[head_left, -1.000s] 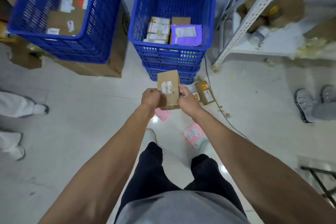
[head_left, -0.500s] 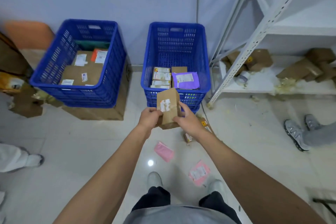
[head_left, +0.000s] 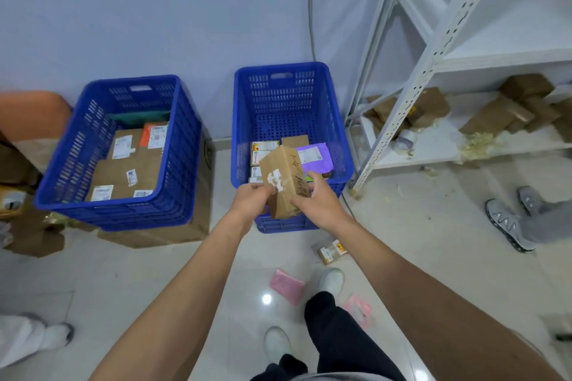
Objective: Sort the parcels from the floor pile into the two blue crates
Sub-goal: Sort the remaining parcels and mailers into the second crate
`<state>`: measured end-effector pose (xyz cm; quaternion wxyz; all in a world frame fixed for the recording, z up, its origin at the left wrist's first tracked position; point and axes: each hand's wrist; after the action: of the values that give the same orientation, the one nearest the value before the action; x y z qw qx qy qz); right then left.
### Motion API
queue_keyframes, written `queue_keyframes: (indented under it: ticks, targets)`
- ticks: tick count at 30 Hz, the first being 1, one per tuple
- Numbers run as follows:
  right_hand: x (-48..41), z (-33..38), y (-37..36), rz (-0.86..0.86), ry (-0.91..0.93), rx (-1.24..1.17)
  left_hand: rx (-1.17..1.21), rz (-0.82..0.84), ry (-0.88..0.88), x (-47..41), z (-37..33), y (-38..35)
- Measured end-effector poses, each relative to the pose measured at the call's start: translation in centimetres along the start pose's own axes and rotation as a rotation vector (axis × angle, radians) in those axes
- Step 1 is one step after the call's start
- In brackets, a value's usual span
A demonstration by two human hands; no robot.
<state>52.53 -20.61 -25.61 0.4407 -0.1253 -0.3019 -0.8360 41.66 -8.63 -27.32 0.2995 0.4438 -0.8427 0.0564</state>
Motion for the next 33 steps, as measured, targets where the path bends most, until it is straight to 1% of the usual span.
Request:
queue_keyframes:
  ticks: [2, 4, 7, 10, 13, 14, 16, 18, 22, 25, 28, 31, 33]
  targets:
    - [-2.0, 0.3, 0.7, -0.004, 0.018, 0.046, -0.025, 0.005, 0.006, -1.6, -1.4, -0.5]
    - [-4.3, 0.6, 1.3, -0.016, 0.055, 0.148, -0.053, 0.009, 0.016, -3.3, -2.7, -0.9]
    - [-7.8, 1.3, 2.3, -0.047, 0.168, 0.304, -0.045, 0.007, 0.027, -5.9, -4.8, -1.4]
    - [-11.3, 1.7, 3.1, -0.100, 0.325, 0.508, 0.058, -0.009, 0.065, -8.9, -7.0, -1.6]
    - [-14.1, 2.2, 4.0, -0.136, 0.468, 0.674, 0.320, 0.036, 0.164, -11.5, -8.6, -1.3]
    - [-15.0, 2.5, 4.3, -0.137, 0.517, 0.729, 0.364, 0.042, 0.189, -12.2, -9.1, -1.2]
    - [-16.9, 3.1, 4.6, -0.128, 0.628, 0.840, 0.370, 0.025, 0.202, -13.4, -9.7, -1.1]
    - [-18.7, 3.6, 4.7, -0.117, 0.702, 0.916, 0.377, -0.003, 0.209, -14.6, -10.4, -1.0]
    - [-21.7, 4.8, 4.5, -0.113, 0.750, 0.991, 0.413, -0.016, 0.234, -18.2, -10.8, 0.1]
    - [-23.8, 5.1, 3.4, -0.115, 0.675, 1.007, 0.424, 0.011, 0.234, -21.4, -10.7, 1.0]
    - [-25.9, 5.3, 2.0, -0.107, 0.528, 0.894, 0.379, 0.043, 0.232, -25.2, -10.4, 2.3]
    - [-28.3, 5.7, 0.8, -0.101, 0.322, 0.769, 0.347, 0.064, 0.261, -28.9, -9.8, 3.5]
    - [-31.0, 5.4, 0.0, -0.103, 0.114, 0.614, 0.316, 0.069, 0.274, -31.3, -9.5, 4.2]
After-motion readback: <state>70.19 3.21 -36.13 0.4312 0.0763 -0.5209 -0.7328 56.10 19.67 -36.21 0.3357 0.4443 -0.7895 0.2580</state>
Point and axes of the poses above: each hand's wrist, its own x-axis away from the middle knuckle, its own y-axis out of the back of the hand, z = x × y, and after that the axes turned 4 degrees about -y, right-handed
